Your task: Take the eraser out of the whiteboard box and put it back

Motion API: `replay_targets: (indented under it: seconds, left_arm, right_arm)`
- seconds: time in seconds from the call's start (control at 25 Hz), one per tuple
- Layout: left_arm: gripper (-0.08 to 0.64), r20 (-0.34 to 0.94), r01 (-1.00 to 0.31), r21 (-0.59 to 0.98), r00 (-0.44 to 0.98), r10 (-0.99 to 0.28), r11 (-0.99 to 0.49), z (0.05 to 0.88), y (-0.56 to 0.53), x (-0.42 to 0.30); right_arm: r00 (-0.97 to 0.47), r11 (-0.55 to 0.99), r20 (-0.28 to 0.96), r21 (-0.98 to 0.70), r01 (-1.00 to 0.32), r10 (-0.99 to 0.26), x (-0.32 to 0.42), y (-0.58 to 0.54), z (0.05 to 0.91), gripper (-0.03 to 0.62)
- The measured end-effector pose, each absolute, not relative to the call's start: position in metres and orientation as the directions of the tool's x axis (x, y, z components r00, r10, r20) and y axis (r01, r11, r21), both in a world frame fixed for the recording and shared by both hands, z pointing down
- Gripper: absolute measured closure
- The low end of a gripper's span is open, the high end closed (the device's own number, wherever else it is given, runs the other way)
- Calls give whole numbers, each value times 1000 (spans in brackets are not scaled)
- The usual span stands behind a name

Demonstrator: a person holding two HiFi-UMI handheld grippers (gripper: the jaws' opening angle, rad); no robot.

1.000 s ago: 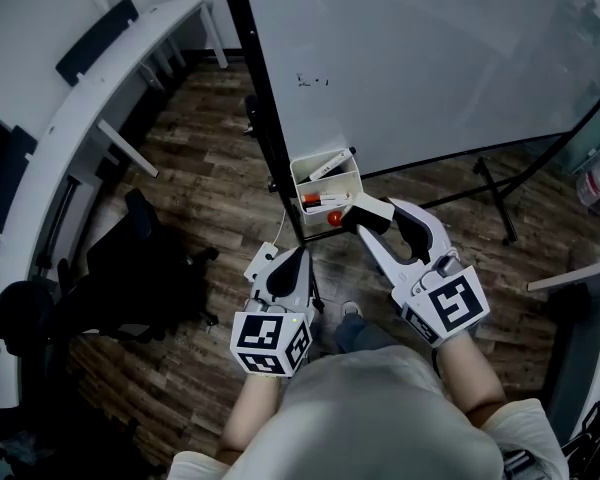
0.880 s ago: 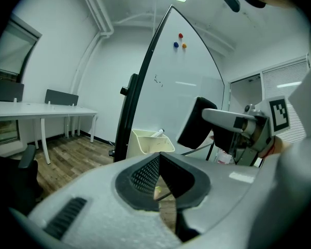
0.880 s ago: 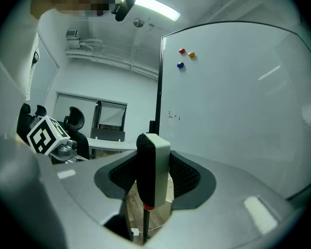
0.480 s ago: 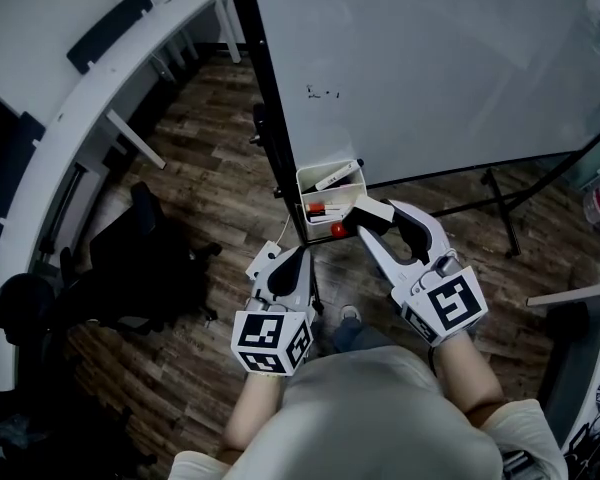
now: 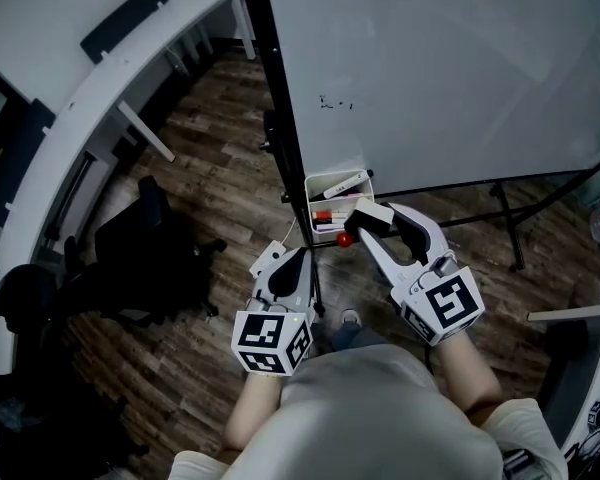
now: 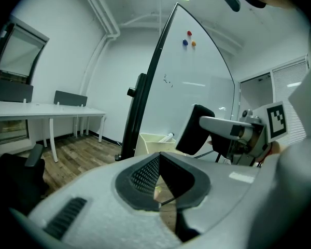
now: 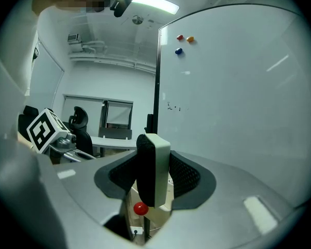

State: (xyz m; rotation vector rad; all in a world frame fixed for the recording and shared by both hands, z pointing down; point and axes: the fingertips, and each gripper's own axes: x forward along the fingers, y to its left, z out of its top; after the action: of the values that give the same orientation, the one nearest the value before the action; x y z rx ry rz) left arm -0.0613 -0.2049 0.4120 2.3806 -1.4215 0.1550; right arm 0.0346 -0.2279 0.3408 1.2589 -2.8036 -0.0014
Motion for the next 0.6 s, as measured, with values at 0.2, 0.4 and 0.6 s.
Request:
replay_targets:
  seconds: [0.2,0.4,0.6]
  left_arm:
    - [560,276,-874,246,477,-834,-419,411,-211,-62]
    - [560,273,-878,244,469,-840,-411,409,-216,-64]
    - [560,271,-884,243,458,-847,-400,409,-221,-66]
  right_arm:
    - [-675,678,71,26,-735,-734,35,-237,345,408]
    - [-689,692,73,29,-722,-721,33,-244,346,409]
    - [-704,709,89,29,-705,-704,29,-249,352,409]
